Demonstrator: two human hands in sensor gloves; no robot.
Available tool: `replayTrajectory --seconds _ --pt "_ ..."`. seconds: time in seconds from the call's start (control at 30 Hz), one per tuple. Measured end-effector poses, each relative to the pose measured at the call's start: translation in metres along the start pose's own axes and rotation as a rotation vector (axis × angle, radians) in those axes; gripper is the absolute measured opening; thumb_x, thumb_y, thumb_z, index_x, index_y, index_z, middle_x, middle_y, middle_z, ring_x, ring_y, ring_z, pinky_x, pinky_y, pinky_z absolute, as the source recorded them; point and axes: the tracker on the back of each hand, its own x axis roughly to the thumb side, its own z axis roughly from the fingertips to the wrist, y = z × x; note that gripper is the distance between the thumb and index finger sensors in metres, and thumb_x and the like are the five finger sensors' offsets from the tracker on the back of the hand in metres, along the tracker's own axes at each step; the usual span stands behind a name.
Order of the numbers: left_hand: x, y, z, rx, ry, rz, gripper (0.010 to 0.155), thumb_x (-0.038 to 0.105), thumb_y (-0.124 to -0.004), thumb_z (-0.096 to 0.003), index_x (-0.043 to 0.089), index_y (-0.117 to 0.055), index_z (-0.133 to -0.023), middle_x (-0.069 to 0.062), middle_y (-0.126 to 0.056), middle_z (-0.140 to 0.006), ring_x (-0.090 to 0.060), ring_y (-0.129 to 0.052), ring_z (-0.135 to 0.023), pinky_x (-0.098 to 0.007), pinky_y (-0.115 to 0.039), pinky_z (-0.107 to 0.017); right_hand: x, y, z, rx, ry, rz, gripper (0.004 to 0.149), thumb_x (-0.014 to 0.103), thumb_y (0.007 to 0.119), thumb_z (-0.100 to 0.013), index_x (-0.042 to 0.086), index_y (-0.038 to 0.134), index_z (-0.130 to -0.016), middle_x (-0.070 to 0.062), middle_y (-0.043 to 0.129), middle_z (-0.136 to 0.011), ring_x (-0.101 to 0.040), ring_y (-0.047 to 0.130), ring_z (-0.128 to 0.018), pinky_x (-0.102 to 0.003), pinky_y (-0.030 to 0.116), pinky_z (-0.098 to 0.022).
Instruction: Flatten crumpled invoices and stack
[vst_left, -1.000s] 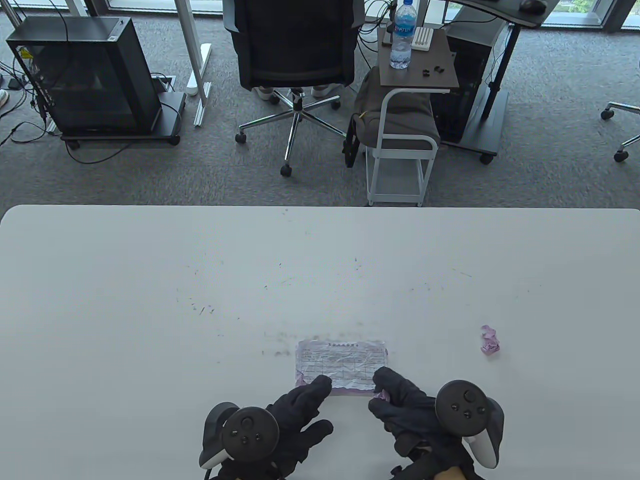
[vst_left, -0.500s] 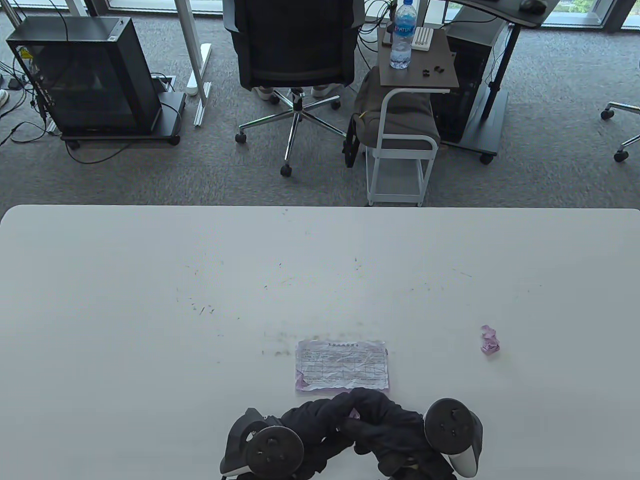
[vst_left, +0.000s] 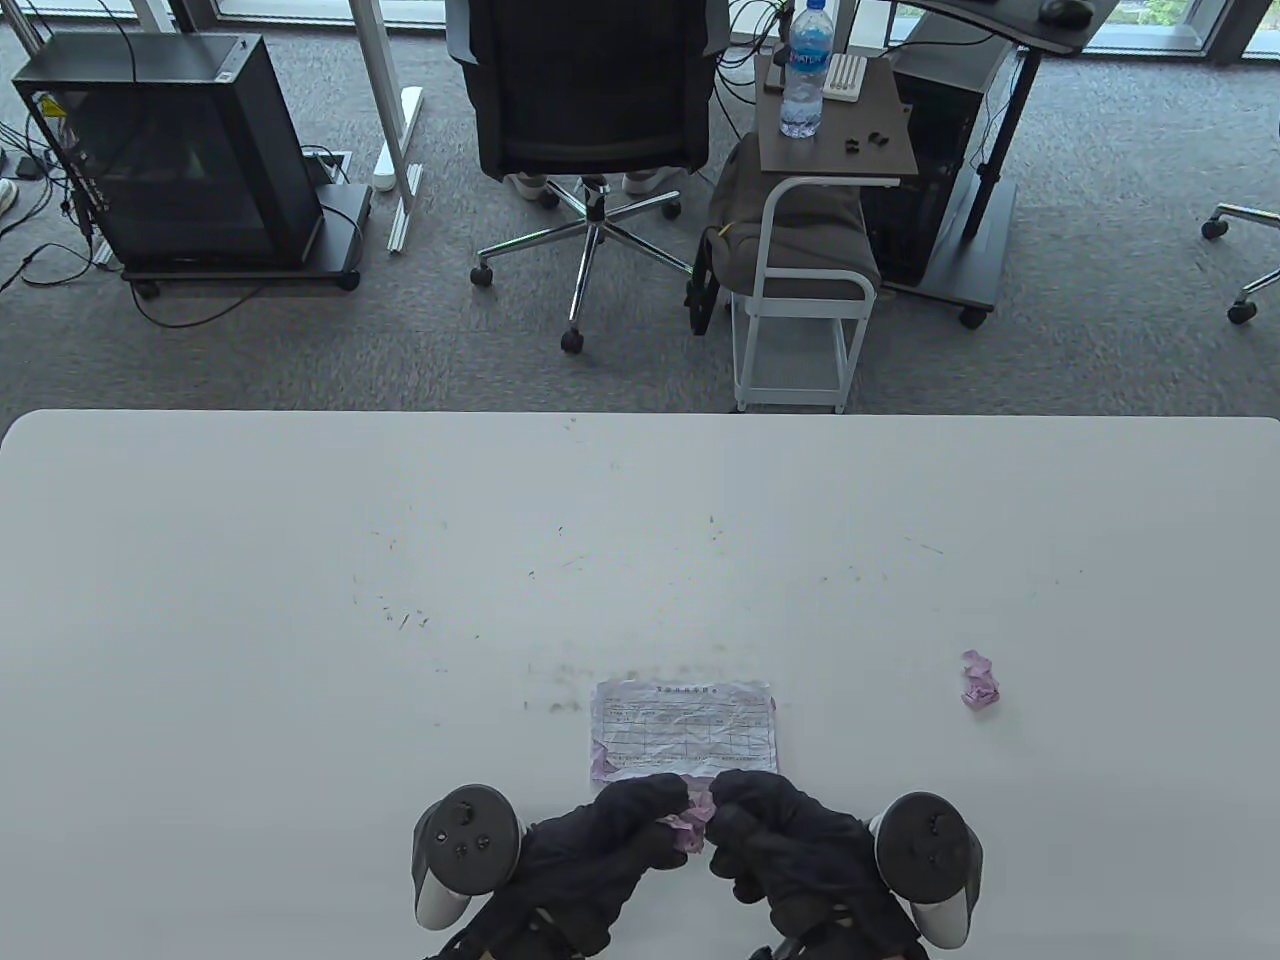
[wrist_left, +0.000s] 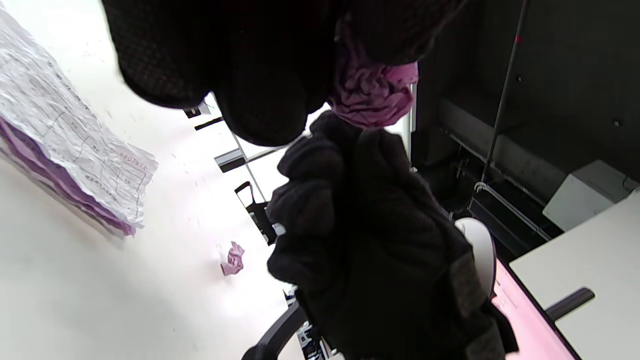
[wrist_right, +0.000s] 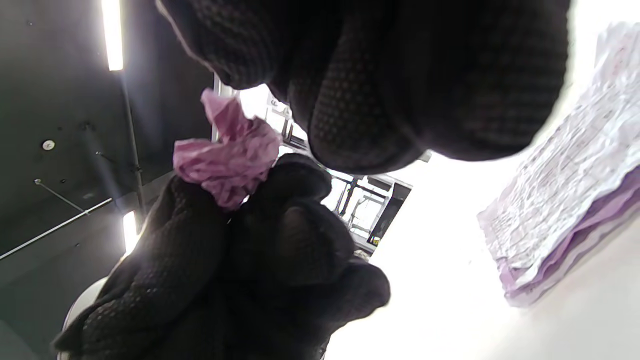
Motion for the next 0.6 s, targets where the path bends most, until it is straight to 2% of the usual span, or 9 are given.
replayTrajectory --seconds 0.1,0.17,0.23,0.27,0.3,0.33,0.4,0.5,0.6 --pt "-0.003 0.005 0.002 0.029 0.008 0.094 0.045 0.030 -0.073 -0.0594 0.020 -0.067 -0.103 -0.018 -0.062 -0.105 -0.035 -0.089 -0.081 -0.054 -0.077 -0.060 -0.002 0.000 0.000 0.032 -0.025 -0.015 0.042 0.032 0.074 -0.052 0.010 0.067 -0.088 -0.025 0.084 -0.080 -0.032 0.098 -0.053 -0.036 0.092 -0.030" --pt "-0.003 0.004 0.001 0.006 0.011 0.116 0.044 0.030 -0.075 -0.0589 0.021 -0.070 -0.102 -0.018 -0.050 -0.109 -0.040 -0.079 -0.088 -0.058 -0.070 -0.063 -0.001 0.005 0.000 0.122 -0.038 -0.084 0.069 0.046 0.074 -0.050 0.006 0.050 -0.100 -0.033 0.068 -0.093 -0.038 0.091 -0.064 -0.041 0.089 -0.038" --pt "0.000 0.001 0.000 -0.017 -0.002 0.074 0.044 0.031 -0.076 -0.0585 0.022 -0.072 -0.101 -0.018 -0.043 -0.111 -0.043 -0.073 -0.092 -0.059 -0.067 -0.064 0.000 0.012 0.000 0.180 -0.043 -0.160 0.079 0.047 0.078 -0.049 0.005 0.041 -0.104 -0.035 0.066 -0.095 -0.039 0.091 -0.064 -0.042 0.088 -0.040" --pt "0.001 -0.003 0.000 -0.036 -0.006 0.034 0.044 0.031 -0.077 -0.0585 0.022 -0.072 -0.101 -0.019 -0.041 -0.111 -0.044 -0.070 -0.093 -0.060 -0.066 -0.065 0.000 0.016 -0.001 0.203 -0.051 -0.195 0.077 0.044 0.080 -0.049 0.005 0.043 -0.104 -0.033 0.070 -0.093 -0.037 0.093 -0.063 -0.041 0.089 -0.039" --pt "0.002 -0.006 -0.001 -0.058 -0.012 -0.003 0.044 0.032 -0.076 -0.0586 0.022 -0.071 -0.101 -0.019 -0.041 -0.111 -0.044 -0.070 -0.093 -0.060 -0.066 -0.065 0.001 0.019 -0.001 0.207 -0.060 -0.239 0.068 0.038 0.081 -0.050 0.005 0.050 -0.102 -0.028 0.078 -0.087 -0.033 0.096 -0.059 -0.040 0.090 -0.036" --pt "0.003 -0.007 -0.001 -0.063 -0.028 -0.008 0.043 0.033 -0.075 -0.0593 0.023 -0.069 -0.101 -0.018 -0.041 -0.111 -0.044 -0.070 -0.094 -0.060 -0.067 -0.065 0.001 0.018 0.000 0.165 -0.041 -0.257 0.060 0.033 0.080 -0.051 0.005 0.055 -0.098 -0.024 0.085 -0.080 -0.028 0.098 -0.053 -0.037 0.092 -0.032" --pt "0.004 -0.009 -0.001 -0.066 -0.018 0.066 0.044 0.033 -0.074 -0.0596 0.023 -0.069 -0.102 -0.018 -0.041 -0.112 -0.043 -0.070 -0.094 -0.060 -0.066 -0.065 -0.003 0.011 0.001 0.008 0.013 -0.277 0.045 0.030 0.079 -0.051 0.009 0.070 -0.089 -0.021 0.091 -0.072 -0.026 0.101 -0.045 -0.035 0.093 -0.026" --pt "0.000 -0.013 -0.003 -0.087 -0.012 0.147 0.044 0.032 -0.072 -0.0609 0.023 -0.066 -0.103 -0.017 -0.040 -0.112 -0.042 -0.069 -0.095 -0.059 -0.066 -0.066 -0.009 0.005 0.000 0.061 0.026 -0.331 0.042 0.032 0.075 -0.055 0.010 0.068 -0.090 -0.020 0.090 -0.074 -0.026 0.100 -0.047 -0.035 0.092 -0.029" --pt "-0.005 -0.013 -0.003 -0.085 -0.017 0.231 0.043 0.033 -0.068 -0.0622 0.026 -0.061 -0.104 -0.013 -0.038 -0.114 -0.042 -0.066 -0.099 -0.059 -0.064 -0.069 -0.010 0.002 0.000 0.008 0.034 -0.279 0.041 0.033 0.073 -0.056 0.010 0.069 -0.089 -0.021 0.091 -0.072 -0.026 0.100 -0.045 -0.035 0.092 -0.027"
